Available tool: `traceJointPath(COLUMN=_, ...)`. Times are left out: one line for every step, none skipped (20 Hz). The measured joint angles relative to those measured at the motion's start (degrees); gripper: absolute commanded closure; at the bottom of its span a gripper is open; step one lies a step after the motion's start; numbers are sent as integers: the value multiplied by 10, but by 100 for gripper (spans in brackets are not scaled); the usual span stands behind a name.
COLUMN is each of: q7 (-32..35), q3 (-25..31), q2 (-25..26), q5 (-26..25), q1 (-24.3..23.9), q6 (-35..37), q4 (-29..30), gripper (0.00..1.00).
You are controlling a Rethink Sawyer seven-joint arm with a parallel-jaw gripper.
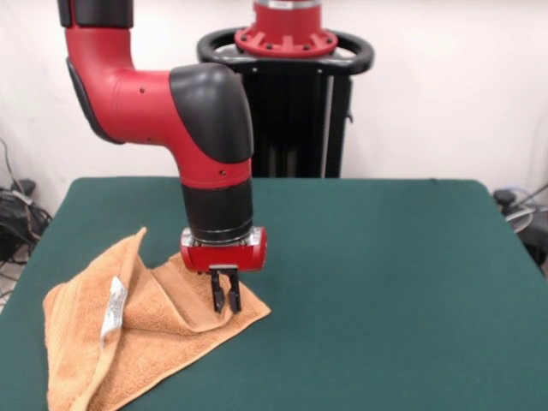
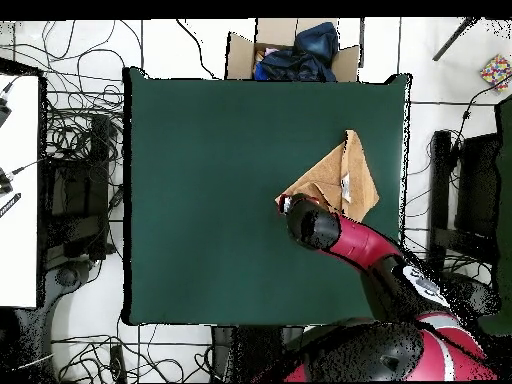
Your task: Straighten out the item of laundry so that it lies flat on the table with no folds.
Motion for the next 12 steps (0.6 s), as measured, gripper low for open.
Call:
traceJointPath(q7=0, q3=0, q2=0, q5=0, q1=0, q6=0, q4=0, gripper=100)
traceJointPath(q7=0, q3=0, q2=0, q5=0, q1=0, q6=0, q4=0, gripper=100)
traceJointPath(q7=0, q3=0, q2=0, q5=0, q1=0, q6=0, q4=0, gripper=100)
traceJointPath(q7=0, q3=0, q2=-1, q5=0, q1=0, q6=0, q4=0, gripper=100)
traceJointPath(q7=0, q3=0, q2=-3, q5=0, q1=0, q6=0, q4=1, gripper=100)
traceJointPath(q7=0, q3=0, q2=-5, q5=0, q1=0, q6=1, q4=2, gripper=100)
traceJointPath(q7=0, q3=0, q2=-11, q5=0, q1=0, q6=5, q4=4, gripper=100)
traceJointPath(q7=0, q3=0, q2=-16, q5=0, q1=0, q6=9, q4=6, gripper=100)
traceJointPath(q7=0, q3=0, q2=-25, q5=0, q1=0, q6=17, q4=7, gripper=100)
traceJointPath(q7=0, q3=0, q2=-30, q5=0, q1=0, q6=22, q4=7, gripper=100)
traceJointPath(q7=0, q3=1, q2=-35, q5=0, q1=-1, q6=28, q4=7, gripper=100)
traceJointPath(q7=0, q3=2, q2=-46, q5=0, q1=-3, q6=43, q4=7, gripper=100)
